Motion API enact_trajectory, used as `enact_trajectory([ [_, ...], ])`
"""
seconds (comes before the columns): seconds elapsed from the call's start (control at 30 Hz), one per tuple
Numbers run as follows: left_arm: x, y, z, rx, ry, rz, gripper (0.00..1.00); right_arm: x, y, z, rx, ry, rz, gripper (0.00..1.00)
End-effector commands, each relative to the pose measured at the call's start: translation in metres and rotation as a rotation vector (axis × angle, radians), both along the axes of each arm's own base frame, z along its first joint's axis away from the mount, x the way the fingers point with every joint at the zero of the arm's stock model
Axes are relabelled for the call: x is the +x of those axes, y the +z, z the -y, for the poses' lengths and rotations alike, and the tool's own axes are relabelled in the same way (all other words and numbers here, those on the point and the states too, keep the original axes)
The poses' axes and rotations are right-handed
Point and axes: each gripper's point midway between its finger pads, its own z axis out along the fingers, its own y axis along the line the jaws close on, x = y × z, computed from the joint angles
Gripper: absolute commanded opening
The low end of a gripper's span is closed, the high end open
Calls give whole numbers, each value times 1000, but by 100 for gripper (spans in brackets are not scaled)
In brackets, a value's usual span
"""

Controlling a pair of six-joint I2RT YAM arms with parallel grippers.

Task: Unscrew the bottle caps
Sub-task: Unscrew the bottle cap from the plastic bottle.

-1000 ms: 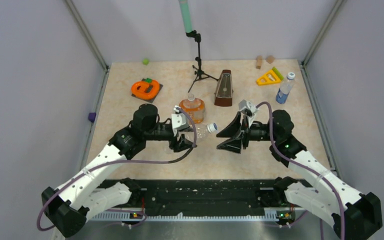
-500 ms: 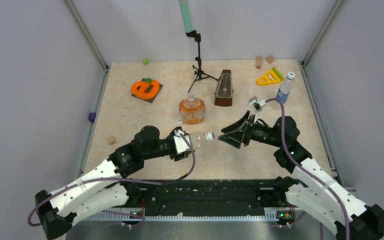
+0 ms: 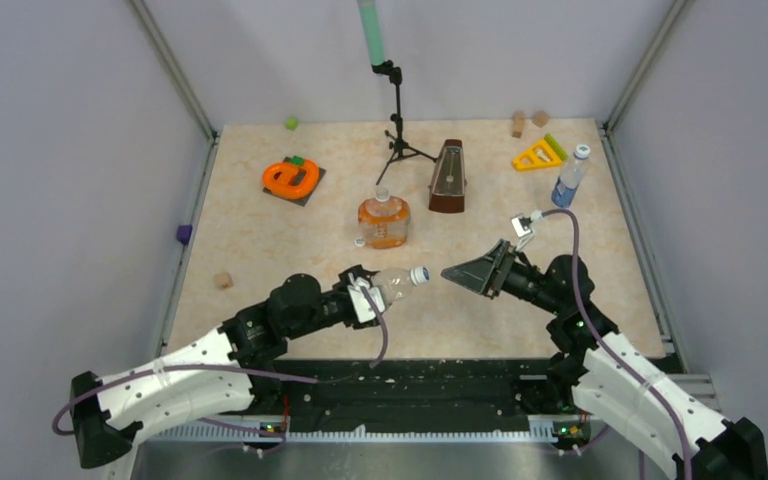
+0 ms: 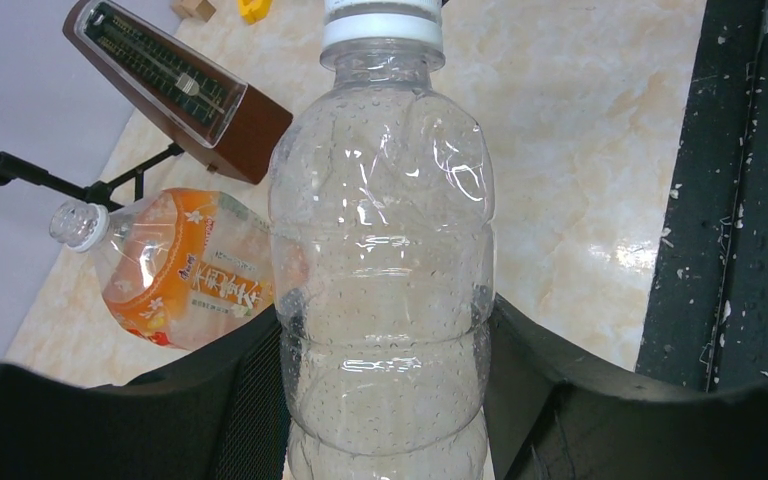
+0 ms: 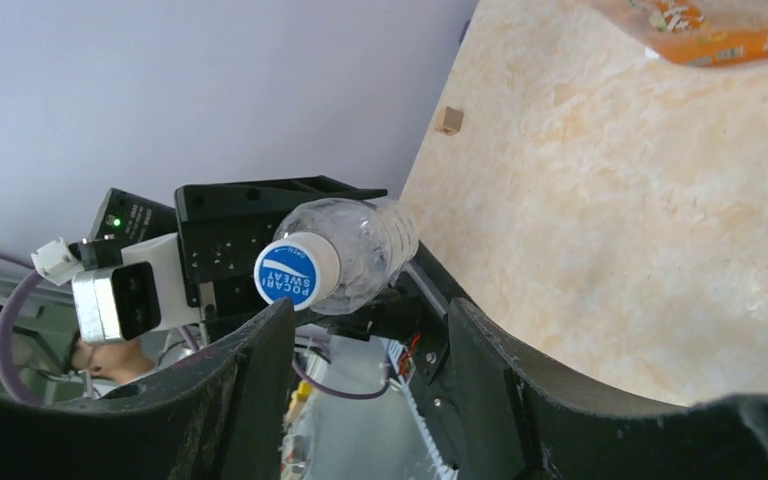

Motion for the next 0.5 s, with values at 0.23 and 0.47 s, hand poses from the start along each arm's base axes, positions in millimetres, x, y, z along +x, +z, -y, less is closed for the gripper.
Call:
enact_trajectory([
  [0.23,3,-34,-4,113,82,68,0,-23,7,7,122,19,15,57],
  [0.47,8,-46,-1,200,101,137,0,-20,-20,2,47,48,-8,59],
])
